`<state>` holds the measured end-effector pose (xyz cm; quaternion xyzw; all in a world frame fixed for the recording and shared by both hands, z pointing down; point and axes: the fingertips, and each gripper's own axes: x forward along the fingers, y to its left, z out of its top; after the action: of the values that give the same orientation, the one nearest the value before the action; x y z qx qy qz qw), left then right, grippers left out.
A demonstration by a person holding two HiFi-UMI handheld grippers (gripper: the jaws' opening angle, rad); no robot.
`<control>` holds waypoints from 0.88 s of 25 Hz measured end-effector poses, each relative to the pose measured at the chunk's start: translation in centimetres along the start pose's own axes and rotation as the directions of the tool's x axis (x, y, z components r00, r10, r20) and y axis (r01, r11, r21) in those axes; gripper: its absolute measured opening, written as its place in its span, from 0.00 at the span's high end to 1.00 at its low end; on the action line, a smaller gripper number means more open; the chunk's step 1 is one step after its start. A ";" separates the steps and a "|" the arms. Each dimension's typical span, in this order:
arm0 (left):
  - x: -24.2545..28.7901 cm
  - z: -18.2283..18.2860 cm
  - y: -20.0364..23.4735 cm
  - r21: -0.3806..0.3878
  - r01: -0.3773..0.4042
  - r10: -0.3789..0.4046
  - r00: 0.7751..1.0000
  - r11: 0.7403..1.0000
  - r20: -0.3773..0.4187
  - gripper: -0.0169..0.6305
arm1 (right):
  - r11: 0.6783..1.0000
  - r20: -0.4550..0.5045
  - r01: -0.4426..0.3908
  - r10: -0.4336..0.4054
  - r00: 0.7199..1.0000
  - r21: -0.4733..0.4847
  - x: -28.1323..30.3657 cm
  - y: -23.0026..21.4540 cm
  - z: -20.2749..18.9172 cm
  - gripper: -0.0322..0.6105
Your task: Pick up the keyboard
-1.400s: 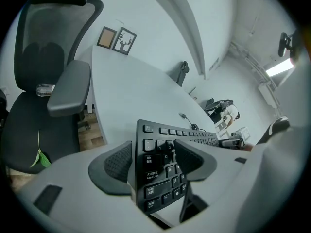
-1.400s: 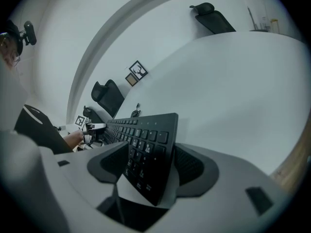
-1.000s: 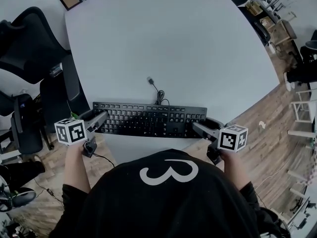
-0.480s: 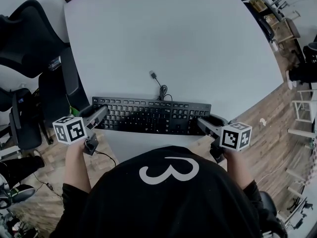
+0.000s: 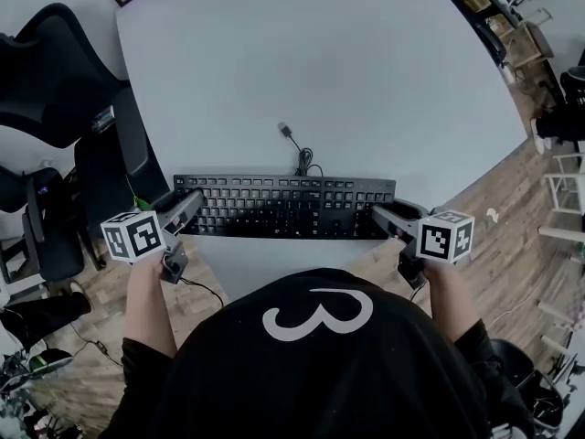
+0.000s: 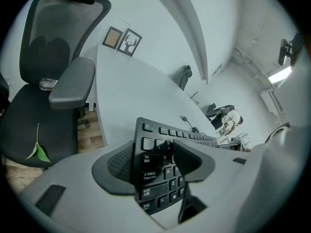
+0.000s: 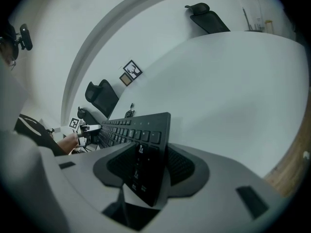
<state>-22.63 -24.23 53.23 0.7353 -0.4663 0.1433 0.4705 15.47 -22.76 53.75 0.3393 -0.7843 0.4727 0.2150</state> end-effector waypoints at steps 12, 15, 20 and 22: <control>-1.3 -0.3 -0.5 -0.005 -0.019 0.019 1.000 1.000 0.024 0.59 | 0.999 0.015 -0.021 0.022 1.000 -0.036 -0.2 0.5 0.6 0.66; -2.5 0.8 -0.8 0.014 -0.016 0.016 0.999 1.000 0.047 0.59 | 0.999 0.059 -0.027 0.030 0.998 -0.042 -0.6 1.7 1.3 0.66; -4.9 2.1 -2.1 0.052 -0.018 0.013 0.995 0.998 0.094 0.59 | 0.998 0.115 -0.034 0.040 0.993 -0.061 -2.0 3.5 2.1 0.66; -6.0 2.3 -3.0 0.060 -0.017 0.010 0.994 0.998 0.112 0.59 | 0.996 0.138 -0.041 0.051 0.989 -0.073 -2.9 4.3 2.3 0.66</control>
<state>-23.79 -22.50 46.46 0.7531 -0.4923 0.1193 0.4199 14.30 -22.43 48.22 0.3458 -0.8211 0.4247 0.1604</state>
